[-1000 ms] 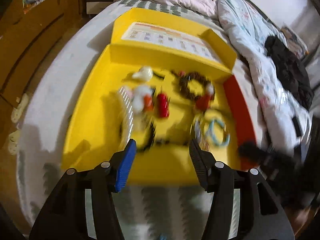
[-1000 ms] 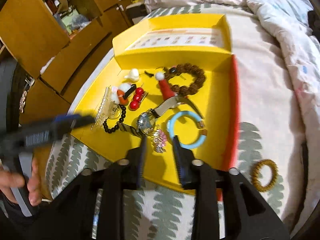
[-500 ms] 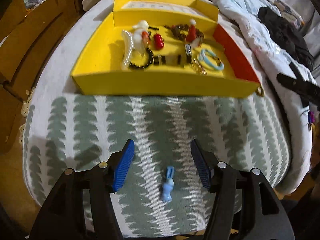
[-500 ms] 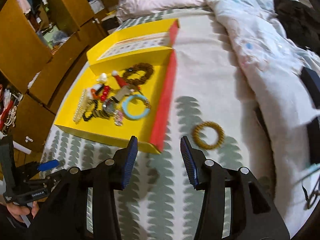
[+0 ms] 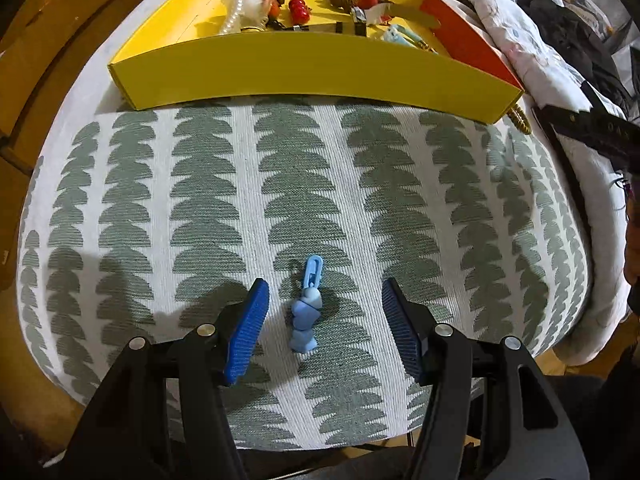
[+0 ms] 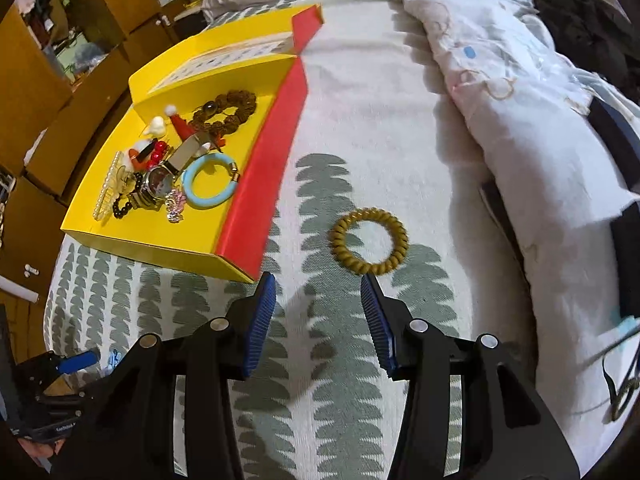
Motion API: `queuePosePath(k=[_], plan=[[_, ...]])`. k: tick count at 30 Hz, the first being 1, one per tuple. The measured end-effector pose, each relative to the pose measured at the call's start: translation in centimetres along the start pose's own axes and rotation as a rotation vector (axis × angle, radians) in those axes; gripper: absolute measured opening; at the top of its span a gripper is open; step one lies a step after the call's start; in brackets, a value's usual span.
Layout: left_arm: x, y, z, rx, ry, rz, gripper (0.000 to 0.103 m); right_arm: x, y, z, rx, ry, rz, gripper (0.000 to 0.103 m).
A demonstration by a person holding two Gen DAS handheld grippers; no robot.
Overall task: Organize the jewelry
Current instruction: 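Move both tools back toward the blue clip figure and gold coil hair tie, then grasp the gold coil hair tie with the right tool while the left tool grasps the blue clip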
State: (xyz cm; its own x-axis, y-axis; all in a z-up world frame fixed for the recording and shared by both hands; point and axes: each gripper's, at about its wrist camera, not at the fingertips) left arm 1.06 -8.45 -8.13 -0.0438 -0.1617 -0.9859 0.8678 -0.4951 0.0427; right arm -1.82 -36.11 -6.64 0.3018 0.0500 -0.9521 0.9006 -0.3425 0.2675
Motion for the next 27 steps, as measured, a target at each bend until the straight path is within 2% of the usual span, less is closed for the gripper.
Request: queuePosePath(k=[11, 27], plan=[[1.6, 0.5, 0.5, 0.006, 0.047, -0.028, 0.059, 1.5, 1.9, 0.8, -0.019, 0.022, -0.016, 0.048], [3.8, 1.1, 2.8, 0.021, 0.117, -0.031, 0.059, 5.6, 3.8, 2.1, -0.012, -0.007, -0.079, 0.045]])
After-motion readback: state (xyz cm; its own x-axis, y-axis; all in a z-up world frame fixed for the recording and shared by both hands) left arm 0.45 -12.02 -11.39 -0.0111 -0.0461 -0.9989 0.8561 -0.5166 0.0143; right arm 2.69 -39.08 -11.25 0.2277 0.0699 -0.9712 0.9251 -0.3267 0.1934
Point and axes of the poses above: each gripper's, at about its wrist camera, not at the fingertips, and x roughly the way its jaws point, z to its right, y to its top, and after that the axes turned 14 degrees about -z, right-handed
